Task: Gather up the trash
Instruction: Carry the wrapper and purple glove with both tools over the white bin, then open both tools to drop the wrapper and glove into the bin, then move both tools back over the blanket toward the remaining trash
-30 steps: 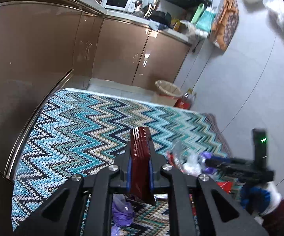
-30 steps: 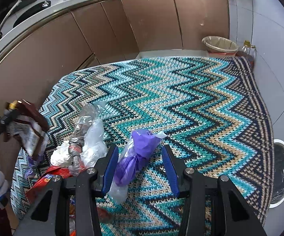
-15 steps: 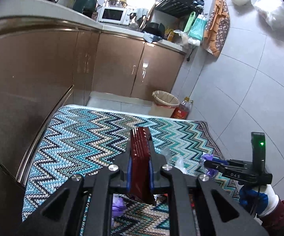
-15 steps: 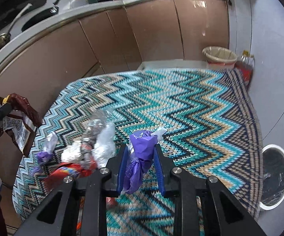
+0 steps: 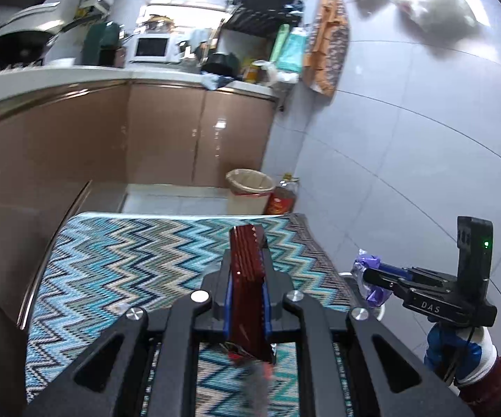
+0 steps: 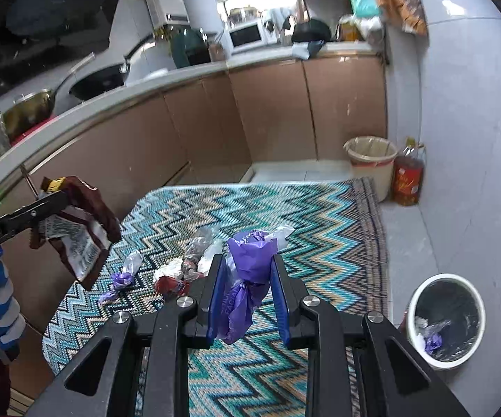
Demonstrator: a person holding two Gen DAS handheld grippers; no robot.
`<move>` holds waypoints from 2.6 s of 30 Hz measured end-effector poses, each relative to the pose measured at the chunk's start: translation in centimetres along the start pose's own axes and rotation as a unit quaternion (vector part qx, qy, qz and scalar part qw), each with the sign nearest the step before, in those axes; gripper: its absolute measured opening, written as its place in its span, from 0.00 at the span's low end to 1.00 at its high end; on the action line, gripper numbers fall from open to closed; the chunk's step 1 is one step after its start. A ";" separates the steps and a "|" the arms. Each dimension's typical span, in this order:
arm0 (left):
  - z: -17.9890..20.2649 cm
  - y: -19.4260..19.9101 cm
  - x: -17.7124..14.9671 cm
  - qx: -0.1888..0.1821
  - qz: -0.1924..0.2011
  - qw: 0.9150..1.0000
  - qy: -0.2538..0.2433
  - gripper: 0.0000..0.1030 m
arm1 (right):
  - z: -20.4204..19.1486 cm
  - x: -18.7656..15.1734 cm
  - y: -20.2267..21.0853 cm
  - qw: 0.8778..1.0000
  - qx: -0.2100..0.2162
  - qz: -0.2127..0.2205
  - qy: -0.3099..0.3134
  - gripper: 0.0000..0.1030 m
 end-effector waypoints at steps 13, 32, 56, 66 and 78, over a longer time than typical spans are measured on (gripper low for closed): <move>16.7 -8.0 4.4 -0.078 -0.040 0.992 -0.087 0.12 | 12.0 0.9 9.4 0.993 -0.066 0.080 -0.053 0.23; 34.4 -32.6 0.9 -0.159 -0.162 0.966 -0.127 0.12 | 32.8 0.5 4.6 0.970 -0.183 0.029 -0.157 0.24; 35.6 -41.4 -2.1 -0.154 -0.199 0.964 -0.088 0.42 | 40.6 -0.9 0.7 0.953 -0.233 -0.009 -0.192 0.39; 32.9 -34.1 0.3 -0.131 -0.158 0.975 -0.089 0.42 | 36.0 -0.2 4.8 0.952 -0.258 0.020 -0.164 0.44; 29.9 -23.4 2.9 -0.124 -0.104 0.982 -0.101 0.46 | 27.7 -0.8 12.3 0.945 -0.296 0.077 -0.120 0.52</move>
Point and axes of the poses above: each gripper's, at about its wrist camera, not at the fingertips, and y roughly against the way its jaws point, z to its right, x to its top, the point moved 7 cm from there along -y, roughly the way its jaws point, and after that the axes turned 12 degrees about -y, right-handed, at the moved point
